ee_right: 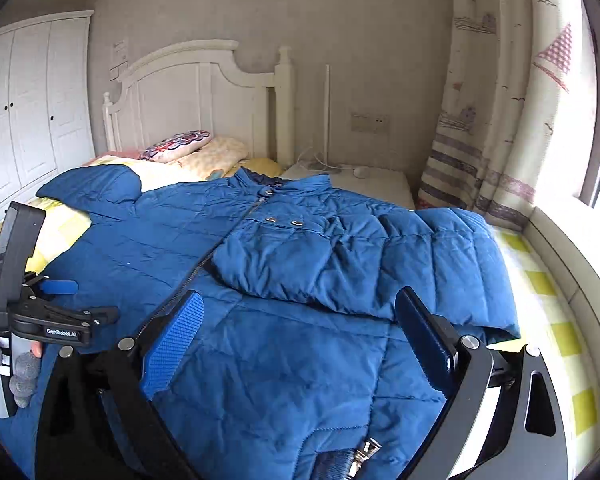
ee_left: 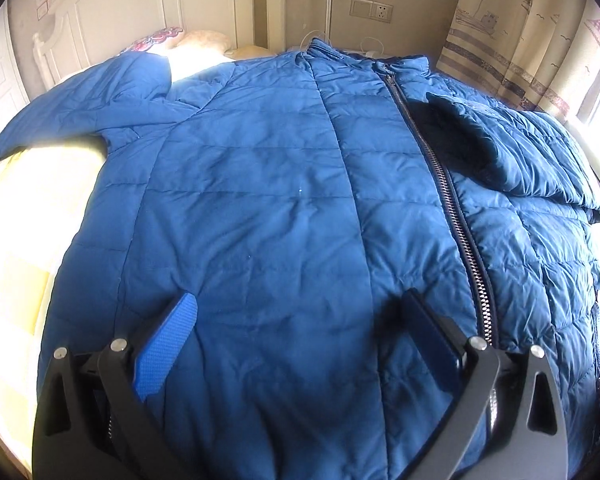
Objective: Fold large clothes
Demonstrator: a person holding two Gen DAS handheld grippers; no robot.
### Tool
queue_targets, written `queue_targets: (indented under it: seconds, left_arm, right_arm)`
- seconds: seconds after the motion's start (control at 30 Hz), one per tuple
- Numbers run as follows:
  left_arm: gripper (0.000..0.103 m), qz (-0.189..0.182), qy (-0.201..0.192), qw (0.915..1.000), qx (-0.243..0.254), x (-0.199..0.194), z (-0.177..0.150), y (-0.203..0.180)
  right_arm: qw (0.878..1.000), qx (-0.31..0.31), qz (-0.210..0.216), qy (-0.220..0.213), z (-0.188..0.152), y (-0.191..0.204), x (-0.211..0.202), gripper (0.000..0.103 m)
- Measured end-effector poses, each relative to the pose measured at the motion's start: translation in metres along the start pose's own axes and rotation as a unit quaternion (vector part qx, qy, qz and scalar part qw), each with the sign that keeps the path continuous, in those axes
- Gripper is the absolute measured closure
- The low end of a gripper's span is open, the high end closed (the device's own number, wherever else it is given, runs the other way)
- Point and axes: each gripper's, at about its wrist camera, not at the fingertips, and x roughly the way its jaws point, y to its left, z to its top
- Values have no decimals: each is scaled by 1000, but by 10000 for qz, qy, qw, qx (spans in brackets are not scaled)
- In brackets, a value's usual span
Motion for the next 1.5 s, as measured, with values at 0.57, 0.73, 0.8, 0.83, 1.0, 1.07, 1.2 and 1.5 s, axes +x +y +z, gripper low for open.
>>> queue_targets:
  seconds: [0.57, 0.73, 0.8, 0.83, 1.0, 1.07, 1.2, 1.5]
  left_arm:
    - [96, -1025, -292, 9943, 17, 31, 83, -120]
    - [98, -661, -1345, 9887, 9, -39, 95, -87]
    - [98, -421, -1597, 9863, -53, -60, 105, -63]
    - [98, -244, -1696, 9852, -98, -68, 109, -50]
    - [98, 735, -1894, 9785, -349, -86, 113, 23]
    - [98, 853, -1702, 9809, -406, -78, 107, 51]
    - [60, 1336, -1434, 9795, -462, -59, 87, 85]
    - [42, 1170, -1830, 9761, 105, -47, 81, 47]
  right_arm:
    - [9781, 2030, -419, 213, -28, -81, 9, 12]
    - [9777, 2066, -364, 139, -28, -82, 7, 12]
    - [9770, 2101, -360, 109, -28, -82, 5, 12]
    - [9768, 2111, -355, 95, -28, -83, 5, 12]
    - [9762, 2139, -343, 66, -29, -83, 4, 12]
    - [9766, 2123, -329, 72, -31, -83, 3, 12]
    - [9767, 2116, -329, 100, -31, -83, 4, 12]
    - [9774, 2058, -464, 144, -29, -77, 6, 12]
